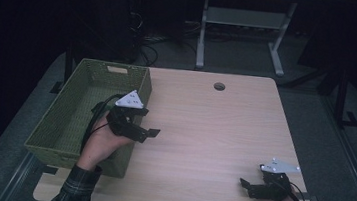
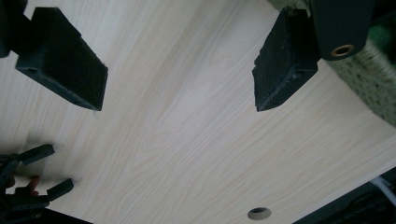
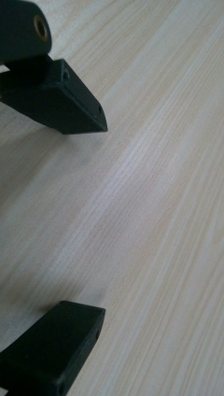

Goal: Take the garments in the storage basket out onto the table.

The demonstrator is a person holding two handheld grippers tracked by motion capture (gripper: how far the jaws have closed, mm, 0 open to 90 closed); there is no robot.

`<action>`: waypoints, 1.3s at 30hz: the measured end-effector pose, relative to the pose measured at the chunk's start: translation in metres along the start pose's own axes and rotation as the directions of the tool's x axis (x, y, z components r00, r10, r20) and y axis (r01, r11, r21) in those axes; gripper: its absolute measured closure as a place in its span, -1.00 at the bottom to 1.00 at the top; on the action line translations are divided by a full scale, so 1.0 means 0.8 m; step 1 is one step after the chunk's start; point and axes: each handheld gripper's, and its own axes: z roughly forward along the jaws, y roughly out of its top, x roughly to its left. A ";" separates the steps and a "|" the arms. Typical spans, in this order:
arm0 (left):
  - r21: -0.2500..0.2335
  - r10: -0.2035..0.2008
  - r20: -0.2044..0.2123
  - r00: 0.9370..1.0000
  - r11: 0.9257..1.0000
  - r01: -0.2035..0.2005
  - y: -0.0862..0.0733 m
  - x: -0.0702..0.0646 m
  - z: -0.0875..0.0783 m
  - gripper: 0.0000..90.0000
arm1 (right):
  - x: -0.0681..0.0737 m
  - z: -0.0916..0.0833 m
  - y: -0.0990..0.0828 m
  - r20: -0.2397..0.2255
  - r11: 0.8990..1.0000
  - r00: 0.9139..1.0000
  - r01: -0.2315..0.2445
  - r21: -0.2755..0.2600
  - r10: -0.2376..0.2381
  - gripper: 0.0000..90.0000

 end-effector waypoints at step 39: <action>0.058 -0.114 -0.232 0.966 0.990 0.130 -0.072 0.087 -0.056 -0.11 | 0.000 0.000 0.000 0.000 1.000 1.000 0.000 0.000 0.000 -0.79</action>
